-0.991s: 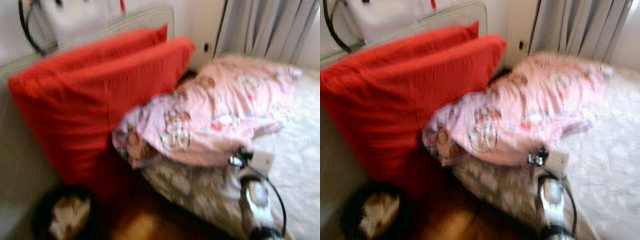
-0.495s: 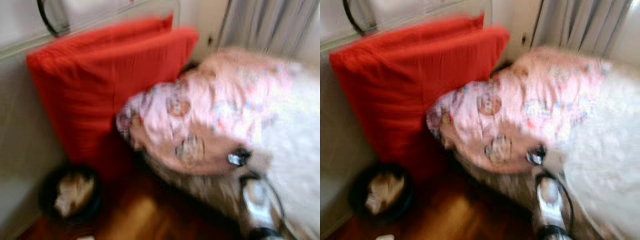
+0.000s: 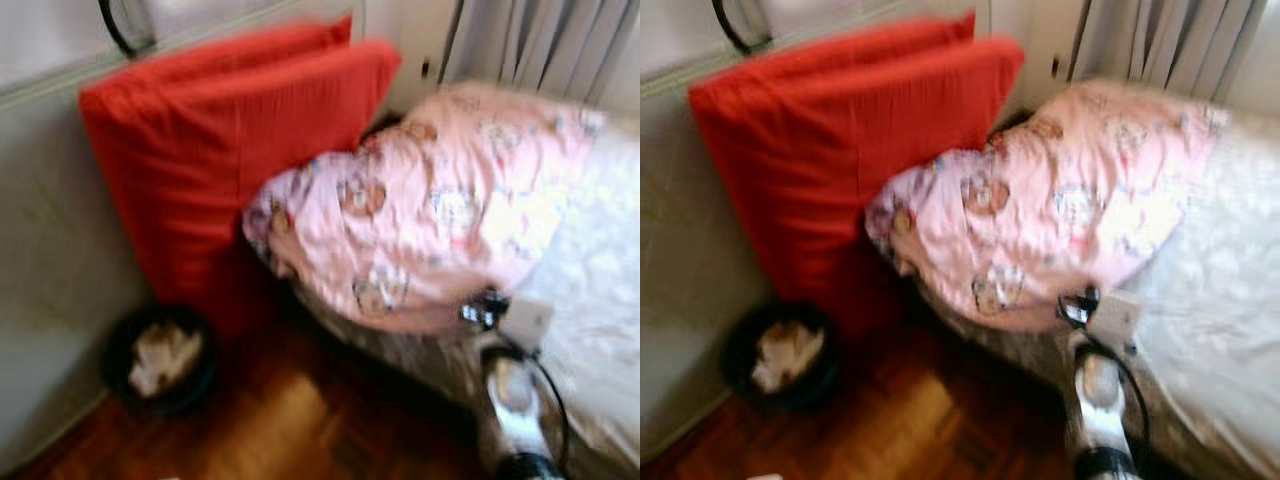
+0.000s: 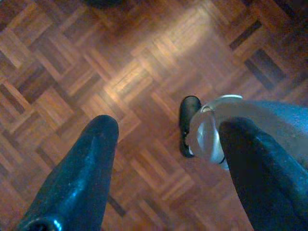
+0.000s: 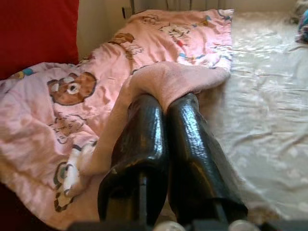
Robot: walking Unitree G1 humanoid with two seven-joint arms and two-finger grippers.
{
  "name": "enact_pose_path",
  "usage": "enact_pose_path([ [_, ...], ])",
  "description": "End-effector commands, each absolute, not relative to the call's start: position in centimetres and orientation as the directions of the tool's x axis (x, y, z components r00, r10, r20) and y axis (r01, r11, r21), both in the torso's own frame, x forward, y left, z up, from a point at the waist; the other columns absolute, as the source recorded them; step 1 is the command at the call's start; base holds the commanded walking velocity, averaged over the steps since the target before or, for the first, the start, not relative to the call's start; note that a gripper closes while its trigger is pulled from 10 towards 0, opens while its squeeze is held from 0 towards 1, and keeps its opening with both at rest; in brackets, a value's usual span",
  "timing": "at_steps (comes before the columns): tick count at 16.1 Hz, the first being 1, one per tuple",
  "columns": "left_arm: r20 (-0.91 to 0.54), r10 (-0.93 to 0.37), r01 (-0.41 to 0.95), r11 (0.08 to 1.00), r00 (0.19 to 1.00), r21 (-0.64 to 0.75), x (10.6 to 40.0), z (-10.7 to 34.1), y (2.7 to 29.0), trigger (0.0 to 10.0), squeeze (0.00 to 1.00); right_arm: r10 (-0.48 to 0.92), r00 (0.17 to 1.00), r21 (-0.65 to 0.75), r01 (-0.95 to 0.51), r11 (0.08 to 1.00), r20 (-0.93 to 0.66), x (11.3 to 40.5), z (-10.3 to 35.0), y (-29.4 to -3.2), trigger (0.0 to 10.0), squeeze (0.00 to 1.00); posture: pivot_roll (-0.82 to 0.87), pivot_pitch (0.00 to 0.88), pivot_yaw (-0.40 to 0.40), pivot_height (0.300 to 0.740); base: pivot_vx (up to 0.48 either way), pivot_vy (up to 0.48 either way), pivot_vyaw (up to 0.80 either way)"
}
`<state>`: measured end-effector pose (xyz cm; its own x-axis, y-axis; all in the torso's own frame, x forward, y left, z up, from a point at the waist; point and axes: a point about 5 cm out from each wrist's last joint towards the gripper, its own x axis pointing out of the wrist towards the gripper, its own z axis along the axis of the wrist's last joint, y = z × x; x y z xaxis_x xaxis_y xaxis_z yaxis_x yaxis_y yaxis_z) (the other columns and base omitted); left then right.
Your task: Clean up the room
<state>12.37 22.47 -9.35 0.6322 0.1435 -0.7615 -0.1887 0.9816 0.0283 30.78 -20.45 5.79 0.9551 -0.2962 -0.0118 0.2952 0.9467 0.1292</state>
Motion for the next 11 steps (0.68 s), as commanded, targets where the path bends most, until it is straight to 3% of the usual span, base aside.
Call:
enact_pose_path([
  [1, -0.774, 0.15, -0.192, 0.981, 0.615, 0.038, 12.0, -9.5, 22.8, 10.0, 0.0, -0.317, 0.948, 0.127, 0.316, 0.94, -0.011, 30.9, 6.0, -20.8, 10.0, 0.0, 0.03, 0.105, 0.023, 0.74, 0.0, 0.0, 0.0],
  [7, -0.766, 0.157, -0.196, 0.98, 0.624, 0.041, 12.9, -9.0, 23.9, 10.0, 0.0, -0.399, 0.859, 0.047, 0.435, 0.899, -0.32, 28.5, 1.3, -22.5, 10.0, 0.0, 0.03, 0.106, 0.02, 0.74, 0.0, 0.0, 0.0],
  [8, -0.767, 0.151, -0.183, 0.982, 0.624, 0.044, 12.9, -9.0, 23.9, 10.0, 0.0, -0.395, 0.819, 0.018, 0.442, 0.897, -0.417, 27.4, -0.3, -22.7, 10.0, 0.0, 0.03, 0.106, 0.02, 0.74, 0.0, 0.0, 0.0],
  [11, -0.767, 0.149, -0.184, 0.982, 0.624, 0.042, 12.8, -9.0, 23.8, 10.0, 0.0, -0.344, 0.785, -0.024, 0.387, 0.922, -0.515, 25.9, -2.2, -22.3, 10.0, 0.0, 0.03, 0.107, 0.021, 0.74, 0.0, 0.0, 0.0],
])
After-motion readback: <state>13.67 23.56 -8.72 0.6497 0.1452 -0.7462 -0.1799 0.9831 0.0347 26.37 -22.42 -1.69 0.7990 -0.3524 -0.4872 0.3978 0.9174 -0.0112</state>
